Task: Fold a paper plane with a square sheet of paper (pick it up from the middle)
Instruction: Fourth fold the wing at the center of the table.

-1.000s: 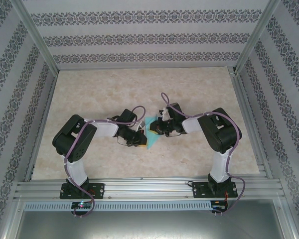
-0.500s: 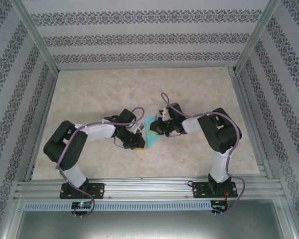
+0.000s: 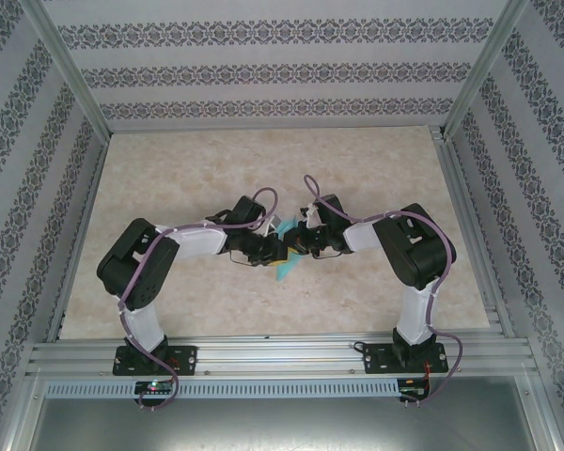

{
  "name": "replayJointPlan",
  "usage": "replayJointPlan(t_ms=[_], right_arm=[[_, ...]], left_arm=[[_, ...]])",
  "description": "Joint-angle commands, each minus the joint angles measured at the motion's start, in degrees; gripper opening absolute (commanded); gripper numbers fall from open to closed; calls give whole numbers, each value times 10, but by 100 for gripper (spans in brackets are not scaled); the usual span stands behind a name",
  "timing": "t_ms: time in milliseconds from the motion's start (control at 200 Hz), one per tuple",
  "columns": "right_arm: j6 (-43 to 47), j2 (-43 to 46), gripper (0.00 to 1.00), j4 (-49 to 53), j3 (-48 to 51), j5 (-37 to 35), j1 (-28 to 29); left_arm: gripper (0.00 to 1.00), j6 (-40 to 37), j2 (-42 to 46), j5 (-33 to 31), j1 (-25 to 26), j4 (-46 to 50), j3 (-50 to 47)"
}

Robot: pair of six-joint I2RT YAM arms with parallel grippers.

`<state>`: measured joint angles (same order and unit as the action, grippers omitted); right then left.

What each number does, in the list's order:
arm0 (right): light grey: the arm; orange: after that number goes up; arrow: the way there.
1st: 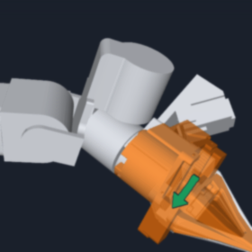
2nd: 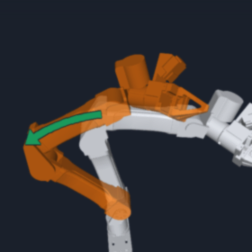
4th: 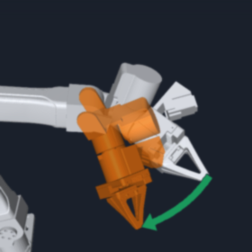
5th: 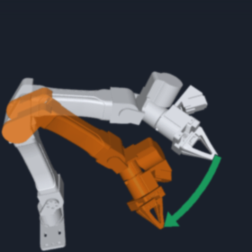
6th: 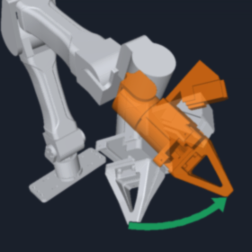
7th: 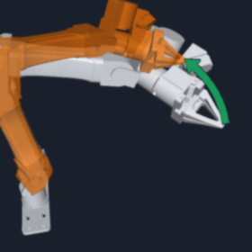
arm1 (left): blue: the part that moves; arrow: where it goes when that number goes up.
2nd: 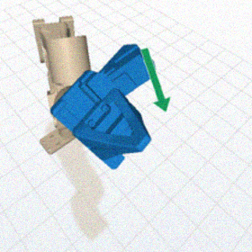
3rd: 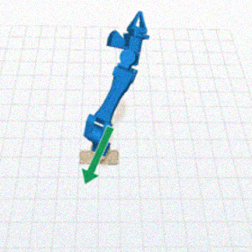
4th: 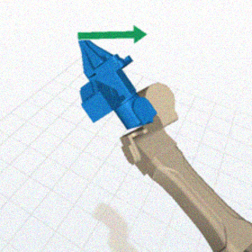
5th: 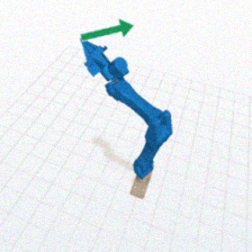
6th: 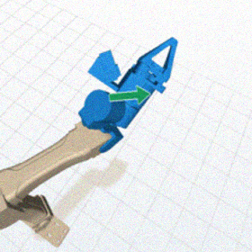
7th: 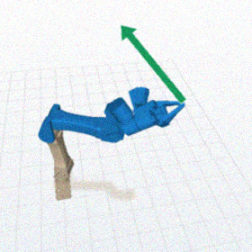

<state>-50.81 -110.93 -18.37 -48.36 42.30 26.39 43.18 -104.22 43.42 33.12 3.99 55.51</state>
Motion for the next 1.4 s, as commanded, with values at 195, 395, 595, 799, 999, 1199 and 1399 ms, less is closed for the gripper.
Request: replayJointPlan(t_ms=[195, 395, 595, 799, 999, 1199, 1399], right_arm=[[19, -39, 11, 77, 28, -79, -6], [19, -44, 12, 77, 26, -80, -6], [20, -46, 11, 80, 26, -82, -7], [17, -49, 11, 81, 29, -86, -8], [7, -45, 11, 76, 33, -93, -4], [-16, -34, 12, 68, 43, -105, 2], [-37, -25, 11, 46, 60, -116, 8]], left_arm=[[15, -1, -31, -12, 9, -2, -13], [15, -16, -34, 2, 10, 11, -58], [15, -59, -27, 9, 10, 69, -64], [14, -121, -3, 4, 19, 172, -64], [14, -138, 39, -12, 23, 212, -69], [13, -75, 131, -38, 23, 145, -75], [18, -9, 112, -44, 23, 44, -37]])
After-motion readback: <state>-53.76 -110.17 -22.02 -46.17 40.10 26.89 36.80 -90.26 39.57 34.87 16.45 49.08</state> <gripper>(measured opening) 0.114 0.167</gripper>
